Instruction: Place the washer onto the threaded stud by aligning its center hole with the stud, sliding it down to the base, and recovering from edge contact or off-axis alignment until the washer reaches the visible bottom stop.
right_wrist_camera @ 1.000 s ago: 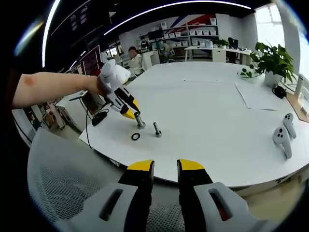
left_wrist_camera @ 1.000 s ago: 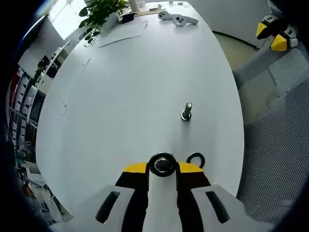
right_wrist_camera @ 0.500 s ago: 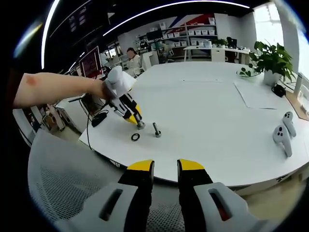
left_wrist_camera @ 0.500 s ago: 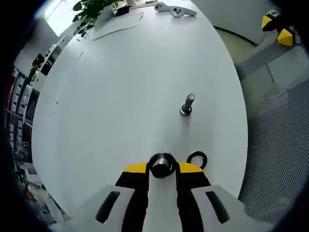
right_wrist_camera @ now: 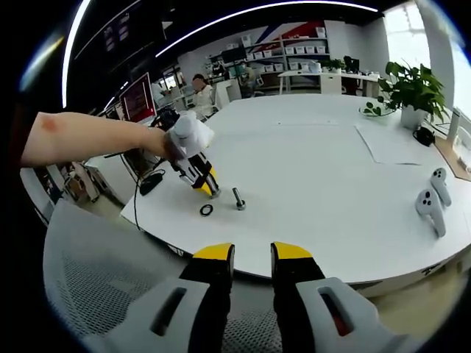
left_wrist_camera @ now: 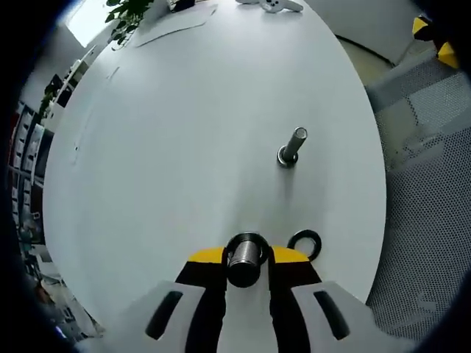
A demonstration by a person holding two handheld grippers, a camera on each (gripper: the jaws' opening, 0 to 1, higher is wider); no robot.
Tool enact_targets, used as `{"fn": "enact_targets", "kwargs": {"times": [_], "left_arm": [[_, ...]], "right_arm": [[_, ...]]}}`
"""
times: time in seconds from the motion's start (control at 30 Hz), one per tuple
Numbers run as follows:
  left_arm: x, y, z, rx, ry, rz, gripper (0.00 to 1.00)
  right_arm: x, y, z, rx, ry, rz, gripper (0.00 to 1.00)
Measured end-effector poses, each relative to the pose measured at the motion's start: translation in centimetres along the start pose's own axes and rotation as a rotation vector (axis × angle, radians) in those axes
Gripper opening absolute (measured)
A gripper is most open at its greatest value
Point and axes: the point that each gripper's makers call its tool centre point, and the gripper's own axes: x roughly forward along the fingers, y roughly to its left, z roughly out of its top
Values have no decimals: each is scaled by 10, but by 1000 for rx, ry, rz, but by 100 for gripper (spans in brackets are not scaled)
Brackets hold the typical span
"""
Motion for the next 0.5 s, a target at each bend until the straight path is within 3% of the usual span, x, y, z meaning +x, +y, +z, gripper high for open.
{"fn": "enact_targets", "kwargs": {"times": [0.3,0.33,0.37,0.43,0.5], "left_arm": [[0,0,-4,-22,-5,-3,21],[0,0,-7,-28,8,-1,20],[0,-1,-18,-26,60,3,21],[0,1,-32,58,105,26,21],[0,2,-44,33,128,41,21]], "right_arm": [[-1,-1,1,3,-6,-2,24],[-1,-1,0,2,-6,-2,24],[-1,-1,0,1,-6,-3,24],[-1,0,0,-1,-5,0,24],[-1,0,0,-4,-4,1,24]]}}
